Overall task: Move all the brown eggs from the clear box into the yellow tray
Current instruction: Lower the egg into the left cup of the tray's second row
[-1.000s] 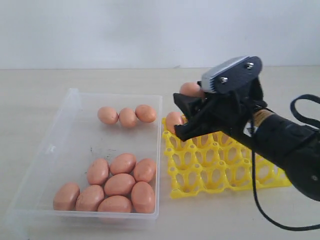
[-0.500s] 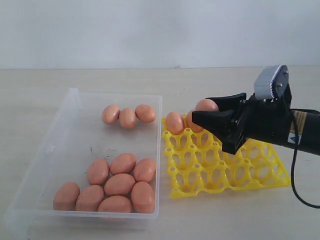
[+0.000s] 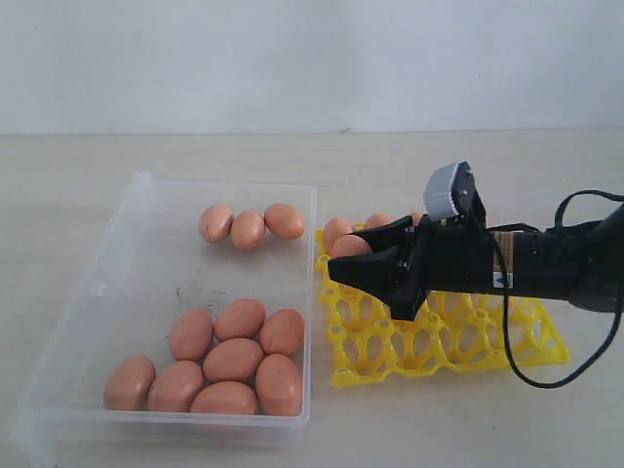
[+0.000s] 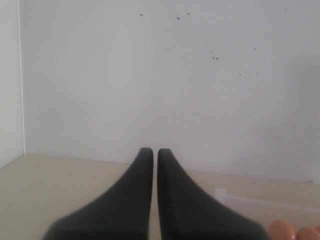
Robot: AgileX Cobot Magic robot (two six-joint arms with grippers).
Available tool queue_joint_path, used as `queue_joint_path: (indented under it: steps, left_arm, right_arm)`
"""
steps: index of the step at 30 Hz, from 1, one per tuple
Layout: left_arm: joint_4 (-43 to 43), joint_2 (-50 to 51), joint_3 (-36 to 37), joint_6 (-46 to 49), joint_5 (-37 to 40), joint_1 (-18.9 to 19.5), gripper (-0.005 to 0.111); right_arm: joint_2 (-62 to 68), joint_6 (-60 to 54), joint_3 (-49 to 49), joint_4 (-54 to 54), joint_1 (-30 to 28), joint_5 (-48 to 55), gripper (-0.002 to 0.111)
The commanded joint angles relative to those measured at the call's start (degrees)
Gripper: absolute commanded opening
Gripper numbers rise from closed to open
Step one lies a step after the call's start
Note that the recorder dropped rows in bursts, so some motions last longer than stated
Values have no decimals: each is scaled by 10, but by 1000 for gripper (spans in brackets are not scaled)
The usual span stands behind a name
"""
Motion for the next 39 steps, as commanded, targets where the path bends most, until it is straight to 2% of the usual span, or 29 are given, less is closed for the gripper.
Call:
queue_joint_path:
  steps: [1, 10, 26, 29, 35, 37, 39]
  left_arm:
    - [2, -1, -1, 3, 2, -1, 4]
    - [2, -1, -1, 3, 2, -1, 4]
    - [2, -1, -1, 3, 2, -1, 4]
    - [2, -1, -1, 3, 2, -1, 4]
    - [2, -1, -1, 3, 2, -1, 4]
    - [2, -1, -1, 3, 2, -1, 4]
    - [2, -1, -1, 3, 2, -1, 4]
  right_arm:
    - [8, 14, -30, 11, 31, 21, 0]
    - [8, 20, -32, 45, 31, 65, 0]
    - [8, 25, -32, 60, 31, 75, 1]
    - [8, 32, -32, 60, 31, 76, 9]
    - [8, 60, -32, 60, 31, 78, 47]
    - [8, 70, -32, 60, 31, 80, 52]
    - [8, 75, -32, 60, 31, 81, 53]
